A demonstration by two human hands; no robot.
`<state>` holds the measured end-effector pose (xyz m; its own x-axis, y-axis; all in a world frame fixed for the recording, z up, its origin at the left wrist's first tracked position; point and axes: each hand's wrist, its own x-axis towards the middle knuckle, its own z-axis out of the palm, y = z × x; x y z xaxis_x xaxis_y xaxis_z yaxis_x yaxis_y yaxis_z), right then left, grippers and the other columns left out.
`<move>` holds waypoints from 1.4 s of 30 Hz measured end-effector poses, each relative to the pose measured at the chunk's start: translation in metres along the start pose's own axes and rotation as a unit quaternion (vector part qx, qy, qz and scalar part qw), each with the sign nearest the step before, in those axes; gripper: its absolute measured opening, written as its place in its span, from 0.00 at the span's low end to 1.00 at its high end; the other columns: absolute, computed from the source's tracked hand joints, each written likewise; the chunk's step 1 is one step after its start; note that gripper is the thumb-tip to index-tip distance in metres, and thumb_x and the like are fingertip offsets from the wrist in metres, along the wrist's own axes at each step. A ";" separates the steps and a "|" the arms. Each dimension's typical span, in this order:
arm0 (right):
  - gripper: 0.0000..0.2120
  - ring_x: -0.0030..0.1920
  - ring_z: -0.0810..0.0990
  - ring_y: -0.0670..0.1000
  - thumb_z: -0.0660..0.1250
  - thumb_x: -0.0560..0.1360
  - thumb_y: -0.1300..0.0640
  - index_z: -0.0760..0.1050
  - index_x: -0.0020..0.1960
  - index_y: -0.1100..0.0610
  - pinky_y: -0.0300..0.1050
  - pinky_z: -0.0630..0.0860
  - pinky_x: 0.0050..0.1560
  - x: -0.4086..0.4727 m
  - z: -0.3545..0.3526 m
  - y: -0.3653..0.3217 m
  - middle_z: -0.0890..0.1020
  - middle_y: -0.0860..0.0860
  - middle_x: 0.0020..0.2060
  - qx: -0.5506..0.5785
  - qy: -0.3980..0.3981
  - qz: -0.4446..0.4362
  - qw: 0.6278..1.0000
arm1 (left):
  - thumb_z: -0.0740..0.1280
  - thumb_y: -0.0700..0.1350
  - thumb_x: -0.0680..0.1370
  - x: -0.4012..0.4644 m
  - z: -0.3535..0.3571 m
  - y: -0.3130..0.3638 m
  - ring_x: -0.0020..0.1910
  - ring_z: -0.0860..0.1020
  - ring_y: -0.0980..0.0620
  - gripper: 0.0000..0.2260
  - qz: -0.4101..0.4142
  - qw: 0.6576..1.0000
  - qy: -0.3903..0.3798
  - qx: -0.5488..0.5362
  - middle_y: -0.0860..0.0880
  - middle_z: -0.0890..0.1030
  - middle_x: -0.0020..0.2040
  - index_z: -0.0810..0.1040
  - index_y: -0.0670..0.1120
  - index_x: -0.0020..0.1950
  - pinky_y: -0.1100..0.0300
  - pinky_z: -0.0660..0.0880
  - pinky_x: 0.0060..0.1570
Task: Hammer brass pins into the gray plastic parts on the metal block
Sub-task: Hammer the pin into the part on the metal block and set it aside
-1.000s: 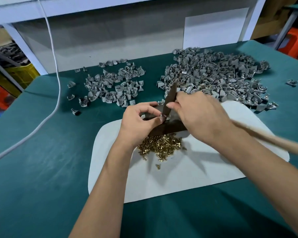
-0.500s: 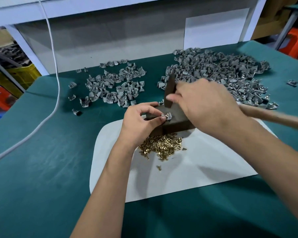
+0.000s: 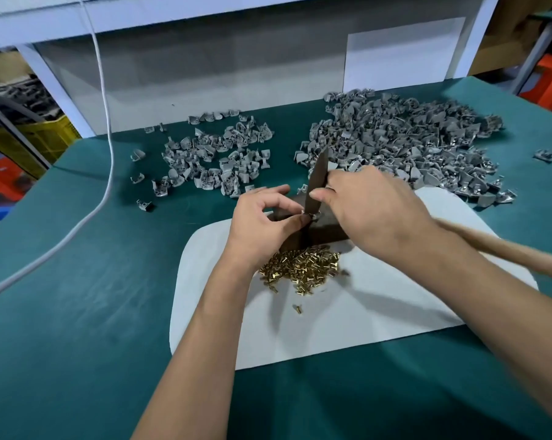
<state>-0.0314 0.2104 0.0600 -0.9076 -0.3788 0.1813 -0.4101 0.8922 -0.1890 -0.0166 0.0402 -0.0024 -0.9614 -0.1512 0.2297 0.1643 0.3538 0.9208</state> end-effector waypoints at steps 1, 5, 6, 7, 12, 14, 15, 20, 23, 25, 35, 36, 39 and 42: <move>0.14 0.37 0.74 0.58 0.56 0.84 0.40 0.71 0.48 0.47 0.49 0.65 0.41 0.002 -0.006 0.002 0.75 0.51 0.36 -0.002 0.001 -0.003 1.000 | 0.80 0.37 0.70 0.000 -0.001 0.000 0.65 0.77 0.56 0.08 -0.003 1.000 -0.001 0.001 0.45 0.81 0.61 0.86 0.49 0.40 0.81 0.70 0.46; 0.16 0.34 0.72 0.59 0.54 0.85 0.41 0.71 0.49 0.51 0.50 0.68 0.37 -0.002 -0.005 0.002 0.72 0.51 0.32 0.027 0.090 0.003 0.996 | 0.80 0.38 0.70 0.002 -0.001 -0.002 0.66 0.77 0.56 0.06 -0.002 1.000 0.001 0.018 0.45 0.81 0.62 0.87 0.47 0.42 0.81 0.69 0.46; 0.17 0.38 0.76 0.61 0.54 0.85 0.41 0.73 0.52 0.53 0.50 0.69 0.38 -0.004 0.001 -0.001 0.76 0.54 0.35 0.013 0.063 0.003 0.998 | 0.80 0.38 0.70 0.002 0.000 -0.002 0.66 0.77 0.56 0.06 -0.004 1.000 0.003 0.019 0.45 0.81 0.62 0.87 0.47 0.42 0.81 0.69 0.47; 0.17 0.41 0.78 0.62 0.54 0.85 0.42 0.74 0.54 0.53 0.50 0.68 0.40 -0.006 0.004 -0.002 0.79 0.56 0.39 -0.004 0.026 0.007 1.000 | 0.80 0.37 0.70 0.002 0.000 -0.001 0.66 0.77 0.55 0.07 -0.005 1.000 0.003 0.017 0.44 0.80 0.62 0.87 0.47 0.42 0.80 0.70 0.47; 0.15 0.32 0.69 0.56 0.57 0.84 0.40 0.69 0.44 0.47 0.49 0.65 0.38 0.006 -0.012 0.002 0.71 0.49 0.32 -0.025 0.046 0.002 0.999 | 0.80 0.38 0.71 0.000 0.000 0.001 0.66 0.76 0.56 0.04 -0.010 1.000 0.001 0.017 0.44 0.80 0.64 0.88 0.45 0.43 0.82 0.68 0.46; 0.15 0.34 0.69 0.58 0.56 0.84 0.40 0.72 0.49 0.49 0.49 0.66 0.37 0.004 -0.005 0.002 0.68 0.49 0.30 0.009 0.105 0.009 0.994 | 0.80 0.39 0.71 0.001 0.000 0.001 0.67 0.76 0.56 0.05 -0.010 1.000 0.005 0.024 0.45 0.80 0.64 0.88 0.47 0.42 0.82 0.68 0.46; 0.15 0.35 0.70 0.58 0.55 0.84 0.41 0.73 0.52 0.50 0.49 0.66 0.38 0.001 0.001 0.000 0.67 0.49 0.30 0.007 0.085 0.010 0.996 | 0.80 0.38 0.71 0.000 -0.001 0.002 0.67 0.76 0.55 0.06 -0.010 1.000 0.007 0.023 0.44 0.80 0.63 0.87 0.48 0.42 0.82 0.68 0.46; 0.12 0.39 0.70 0.57 0.57 0.84 0.40 0.70 0.47 0.46 0.49 0.65 0.41 0.005 0.003 0.003 0.67 0.47 0.32 0.003 0.010 -0.011 1.000 | 0.80 0.38 0.71 -0.002 -0.001 0.005 0.68 0.76 0.53 0.07 -0.014 1.000 -0.003 0.018 0.44 0.80 0.64 0.86 0.50 0.41 0.82 0.69 0.47; 0.13 0.39 0.74 0.56 0.59 0.82 0.40 0.74 0.46 0.46 0.48 0.67 0.40 0.004 -0.003 0.021 0.74 0.46 0.34 0.029 0.012 -0.023 0.999 | 0.79 0.39 0.71 -0.002 -0.001 0.005 0.72 0.71 0.52 0.07 -0.013 0.999 -0.001 0.043 0.48 0.81 0.64 0.87 0.51 0.41 0.77 0.66 0.59; 0.13 0.37 0.78 0.52 0.63 0.81 0.41 0.79 0.48 0.48 0.46 0.69 0.36 0.001 -0.008 0.040 0.79 0.46 0.35 0.075 -0.005 -0.007 0.997 | 0.78 0.41 0.73 -0.001 0.000 0.004 0.74 0.69 0.52 0.07 -0.018 0.999 -0.001 0.045 0.51 0.81 0.65 0.87 0.53 0.41 0.59 0.63 0.73; 0.09 0.40 0.80 0.59 0.76 0.69 0.49 0.78 0.34 0.50 0.49 0.79 0.41 -0.017 -0.005 0.105 0.82 0.51 0.35 -0.026 -0.043 0.170 0.984 | 0.76 0.40 0.75 0.001 0.006 -0.001 0.74 0.69 0.51 0.06 -0.045 0.999 -0.007 -0.009 0.52 0.81 0.66 0.88 0.51 0.41 0.43 0.60 0.77; 0.08 0.40 0.80 0.60 0.76 0.69 0.50 0.79 0.34 0.50 0.50 0.80 0.43 -0.018 -0.002 0.104 0.82 0.53 0.35 -0.027 -0.046 0.177 0.983 | 0.76 0.40 0.75 0.001 0.006 -0.002 0.74 0.69 0.51 0.06 -0.045 0.999 -0.008 -0.012 0.52 0.81 0.66 0.88 0.51 0.41 0.43 0.60 0.77; 0.08 0.40 0.81 0.59 0.76 0.69 0.50 0.80 0.35 0.51 0.50 0.81 0.44 -0.016 0.003 0.102 0.82 0.54 0.36 -0.013 -0.069 0.184 0.980 | 0.76 0.40 0.75 0.000 0.005 -0.002 0.74 0.69 0.51 0.06 -0.045 0.999 -0.010 -0.015 0.52 0.81 0.66 0.87 0.51 0.41 0.43 0.60 0.77; 0.07 0.41 0.81 0.59 0.76 0.71 0.51 0.81 0.36 0.50 0.49 0.80 0.44 -0.014 0.003 0.105 0.83 0.53 0.38 -0.009 -0.075 0.192 0.979 | 0.76 0.40 0.75 0.001 0.005 -0.004 0.74 0.70 0.51 0.06 -0.045 0.999 -0.012 -0.015 0.52 0.81 0.66 0.87 0.50 0.41 0.43 0.61 0.76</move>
<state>-0.0617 0.3084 0.0347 -0.9980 -0.0459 -0.0442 -0.0363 0.9795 -0.1979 -0.0192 0.0437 -0.0071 -0.9774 -0.1600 0.1381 0.0826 0.3122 0.9464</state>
